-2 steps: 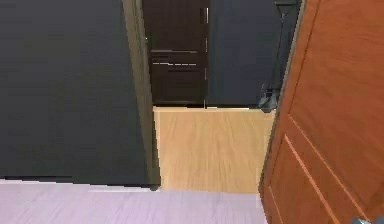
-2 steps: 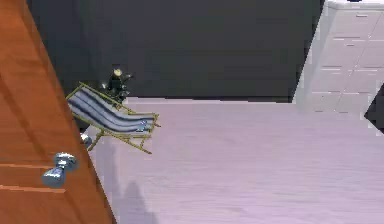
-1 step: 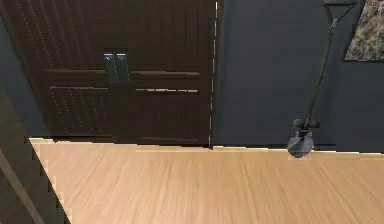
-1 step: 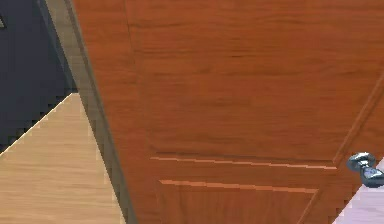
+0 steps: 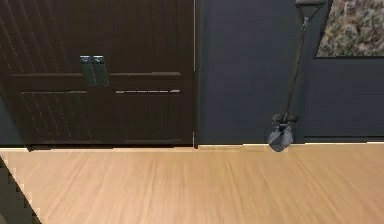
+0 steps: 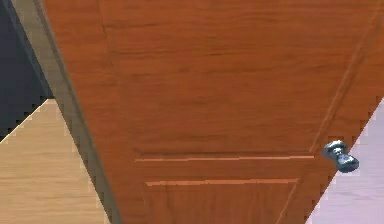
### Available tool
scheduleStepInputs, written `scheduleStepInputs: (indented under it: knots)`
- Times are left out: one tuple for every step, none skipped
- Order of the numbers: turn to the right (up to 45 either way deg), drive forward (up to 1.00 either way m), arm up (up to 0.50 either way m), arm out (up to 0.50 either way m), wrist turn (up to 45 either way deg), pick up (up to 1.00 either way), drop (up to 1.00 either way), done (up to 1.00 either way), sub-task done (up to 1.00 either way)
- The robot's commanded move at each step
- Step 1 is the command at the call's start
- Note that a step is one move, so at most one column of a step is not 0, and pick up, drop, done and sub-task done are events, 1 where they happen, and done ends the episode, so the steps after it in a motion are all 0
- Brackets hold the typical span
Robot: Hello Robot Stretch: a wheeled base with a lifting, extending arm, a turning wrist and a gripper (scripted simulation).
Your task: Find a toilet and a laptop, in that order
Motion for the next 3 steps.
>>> scheduleStepInputs:
  knots:
    - [3.0,0.0,0.0,0.0,0.0,0.0,0.0,0.0,0.0]
    - [0.0,0.5,0.0,0.0,0.0,0.0,0.0,0.0,0.0]
    - [-3.0,0.0,0.0,0.0,0.0,0.0,0.0,0.0,0.0]
